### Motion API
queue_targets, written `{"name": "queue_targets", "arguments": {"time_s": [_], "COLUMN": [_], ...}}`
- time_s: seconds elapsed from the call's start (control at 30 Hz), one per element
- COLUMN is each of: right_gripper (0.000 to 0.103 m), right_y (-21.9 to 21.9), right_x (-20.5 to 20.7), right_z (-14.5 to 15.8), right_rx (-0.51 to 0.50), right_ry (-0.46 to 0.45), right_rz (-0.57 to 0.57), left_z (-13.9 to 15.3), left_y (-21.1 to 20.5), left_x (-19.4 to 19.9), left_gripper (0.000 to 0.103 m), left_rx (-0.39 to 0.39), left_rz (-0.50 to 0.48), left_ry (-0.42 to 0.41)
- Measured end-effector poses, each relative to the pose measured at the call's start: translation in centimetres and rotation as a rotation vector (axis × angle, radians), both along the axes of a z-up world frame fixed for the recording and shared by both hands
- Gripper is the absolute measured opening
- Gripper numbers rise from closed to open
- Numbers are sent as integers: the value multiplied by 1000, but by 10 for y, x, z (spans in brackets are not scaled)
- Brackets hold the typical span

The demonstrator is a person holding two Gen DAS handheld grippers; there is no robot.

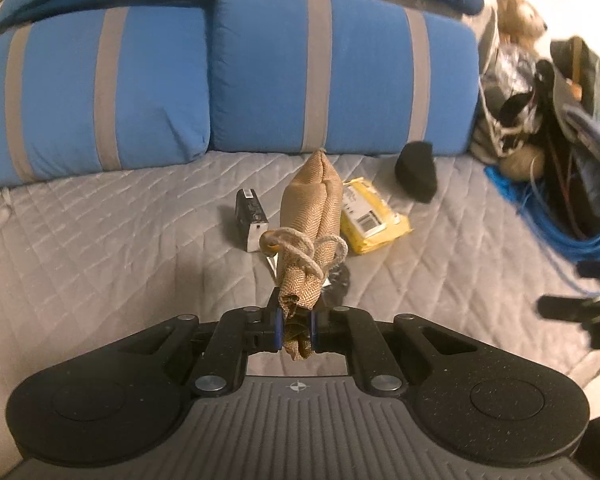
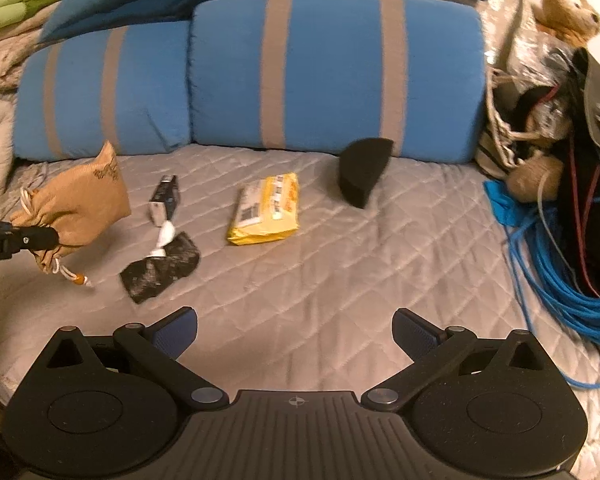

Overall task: Organize soft objects
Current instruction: 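Close the left gripper on the tan drawstring pouch and lift it, then hold the tan pouch in the left gripper while the right gripper closes on the black bundle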

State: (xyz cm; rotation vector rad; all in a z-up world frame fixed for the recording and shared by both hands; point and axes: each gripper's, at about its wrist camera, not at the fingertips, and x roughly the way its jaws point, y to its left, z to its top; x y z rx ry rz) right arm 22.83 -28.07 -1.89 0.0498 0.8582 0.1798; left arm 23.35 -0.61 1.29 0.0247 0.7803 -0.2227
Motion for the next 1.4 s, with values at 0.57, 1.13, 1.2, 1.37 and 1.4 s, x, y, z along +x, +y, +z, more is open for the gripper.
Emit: {"name": "queue_targets", "arguments": {"time_s": [0.57,1.13,1.2,1.37,1.4], "right_gripper": [103,103,103,103,103], "right_y": [67,124,126,135,138], "right_x": [13,58,67,82,84], "right_z": [-17,-60,-64,-71,-73], "right_rx": [-89,-173,-160,-132,-129], "right_ry": [-12,-29,-26,-35,-33], "right_rz": [270,491,501,555,565], "left_z": [16,23,22,22,21], "left_y": [39,56,55,55,55], "left_x": [-20,-10,-9,-6,-5], "left_gripper": [12,12,12,12,12], "left_rx": [-31,-14,-10,-3,-3], "left_rz": [100,140,132,128,127], "left_ry": [-7,-7,-8,-2,1]}}
